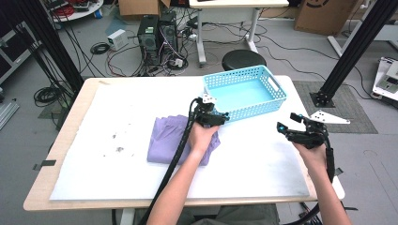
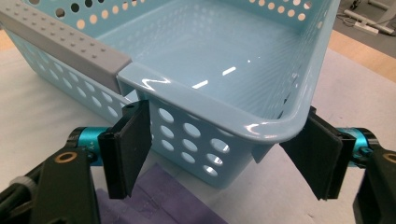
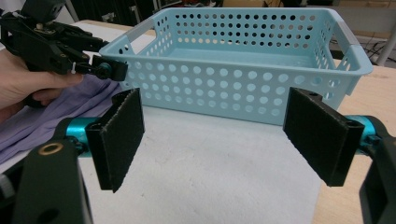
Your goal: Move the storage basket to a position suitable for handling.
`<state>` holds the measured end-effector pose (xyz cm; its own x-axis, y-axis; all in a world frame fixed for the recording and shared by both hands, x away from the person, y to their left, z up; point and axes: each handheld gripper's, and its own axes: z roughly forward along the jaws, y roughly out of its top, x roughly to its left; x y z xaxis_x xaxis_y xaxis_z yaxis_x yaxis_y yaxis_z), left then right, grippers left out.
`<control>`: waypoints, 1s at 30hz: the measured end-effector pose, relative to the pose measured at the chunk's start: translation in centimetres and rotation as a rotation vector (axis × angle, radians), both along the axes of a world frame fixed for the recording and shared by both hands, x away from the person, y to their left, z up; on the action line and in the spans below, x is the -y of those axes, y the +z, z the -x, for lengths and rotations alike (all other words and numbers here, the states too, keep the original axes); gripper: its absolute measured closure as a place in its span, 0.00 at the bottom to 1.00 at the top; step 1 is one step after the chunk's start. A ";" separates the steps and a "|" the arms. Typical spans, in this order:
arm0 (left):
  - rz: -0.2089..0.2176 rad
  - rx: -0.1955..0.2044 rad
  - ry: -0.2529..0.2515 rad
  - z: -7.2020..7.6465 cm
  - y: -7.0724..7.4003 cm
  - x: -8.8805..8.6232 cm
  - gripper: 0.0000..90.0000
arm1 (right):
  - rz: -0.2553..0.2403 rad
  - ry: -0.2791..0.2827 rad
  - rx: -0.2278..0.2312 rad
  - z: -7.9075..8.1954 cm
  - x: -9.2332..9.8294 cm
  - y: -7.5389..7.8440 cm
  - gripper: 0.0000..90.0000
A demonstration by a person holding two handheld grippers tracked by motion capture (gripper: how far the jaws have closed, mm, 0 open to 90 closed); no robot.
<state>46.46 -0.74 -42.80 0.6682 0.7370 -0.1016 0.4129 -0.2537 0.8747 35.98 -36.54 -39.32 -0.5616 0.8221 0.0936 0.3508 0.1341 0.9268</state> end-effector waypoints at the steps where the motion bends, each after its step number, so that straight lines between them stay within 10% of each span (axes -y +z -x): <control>1: -0.008 0.012 0.000 0.0 0.0 0.0 0.28 | -0.001 0.001 -0.002 0.0 0.0 0.0 0.23; 5: -0.019 0.020 0.001 -0.1 0.0 -0.1 0.33 | -0.002 0.001 -0.001 -0.1 0.0 0.0 0.23; 10: -0.018 0.033 -0.028 -0.2 0.1 -0.4 0.64 | -0.001 0.001 -0.001 -0.1 0.0 0.0 0.23; 17: -0.049 0.047 -0.012 0.0 0.4 -0.3 0.33 | 0.000 0.001 -0.003 -0.1 0.0 0.0 0.23; 30: -0.048 0.023 0.023 -1.0 0.6 0.9 0.40 | -0.002 -0.001 -0.008 -0.3 -0.2 -0.1 0.23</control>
<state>47.45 -1.61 -42.15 0.6527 0.7559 -0.0508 0.3991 -0.2861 0.8712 36.25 -36.36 -39.39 -0.5601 0.8224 0.0999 0.3579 0.1315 0.9245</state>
